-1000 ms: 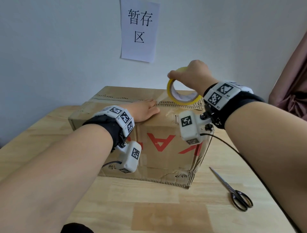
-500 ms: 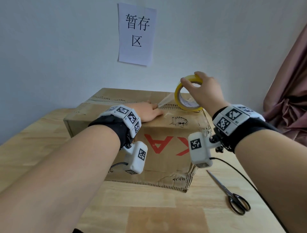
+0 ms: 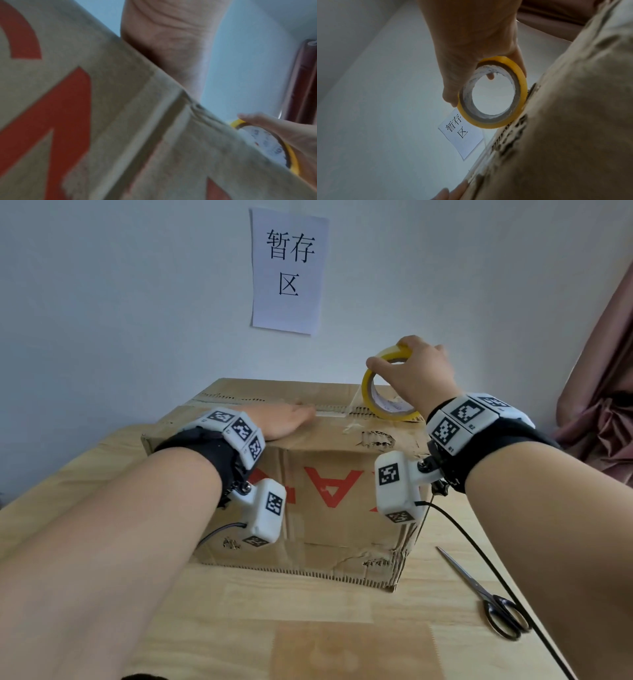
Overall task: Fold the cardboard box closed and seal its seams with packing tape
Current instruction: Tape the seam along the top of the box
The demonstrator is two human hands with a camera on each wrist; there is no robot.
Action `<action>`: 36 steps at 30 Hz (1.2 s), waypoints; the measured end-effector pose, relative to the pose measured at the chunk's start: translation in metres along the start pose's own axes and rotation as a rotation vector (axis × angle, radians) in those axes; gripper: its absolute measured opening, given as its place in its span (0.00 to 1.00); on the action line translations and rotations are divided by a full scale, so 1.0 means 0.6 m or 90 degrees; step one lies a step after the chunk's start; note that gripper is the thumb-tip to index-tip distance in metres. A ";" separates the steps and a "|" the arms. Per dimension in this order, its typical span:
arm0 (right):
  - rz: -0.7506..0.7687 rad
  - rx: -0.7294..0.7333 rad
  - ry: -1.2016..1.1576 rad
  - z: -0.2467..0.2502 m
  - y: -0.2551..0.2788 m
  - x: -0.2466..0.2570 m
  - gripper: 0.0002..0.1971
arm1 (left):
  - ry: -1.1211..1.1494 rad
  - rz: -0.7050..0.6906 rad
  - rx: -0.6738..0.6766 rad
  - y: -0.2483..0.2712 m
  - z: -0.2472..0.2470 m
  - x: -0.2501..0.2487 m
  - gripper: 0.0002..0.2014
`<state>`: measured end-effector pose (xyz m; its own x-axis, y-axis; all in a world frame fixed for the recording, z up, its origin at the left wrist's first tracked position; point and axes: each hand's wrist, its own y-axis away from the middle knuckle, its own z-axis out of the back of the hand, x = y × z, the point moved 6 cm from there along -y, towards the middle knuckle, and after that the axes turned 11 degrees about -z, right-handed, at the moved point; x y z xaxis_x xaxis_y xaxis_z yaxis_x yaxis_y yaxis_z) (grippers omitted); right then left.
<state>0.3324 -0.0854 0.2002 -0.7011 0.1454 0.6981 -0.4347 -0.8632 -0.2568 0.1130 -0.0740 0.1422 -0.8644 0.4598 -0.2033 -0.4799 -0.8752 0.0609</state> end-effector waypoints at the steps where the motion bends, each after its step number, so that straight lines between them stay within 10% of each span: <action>1: -0.001 0.002 -0.001 0.001 0.001 0.000 0.35 | 0.013 0.003 -0.003 0.003 0.003 0.005 0.28; 29: -0.023 0.006 -0.036 0.014 -0.006 0.000 0.37 | -0.006 -0.058 0.058 -0.020 -0.020 -0.100 0.26; 36: 0.043 -0.035 0.169 0.057 -0.015 0.017 0.37 | -0.013 -0.050 0.061 -0.020 -0.018 -0.101 0.26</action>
<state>0.3485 -0.0930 0.2324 -0.8498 0.2162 0.4807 -0.4071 -0.8485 -0.3382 0.1731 -0.0929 0.1431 -0.8262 0.5298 -0.1913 -0.5572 -0.8186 0.1392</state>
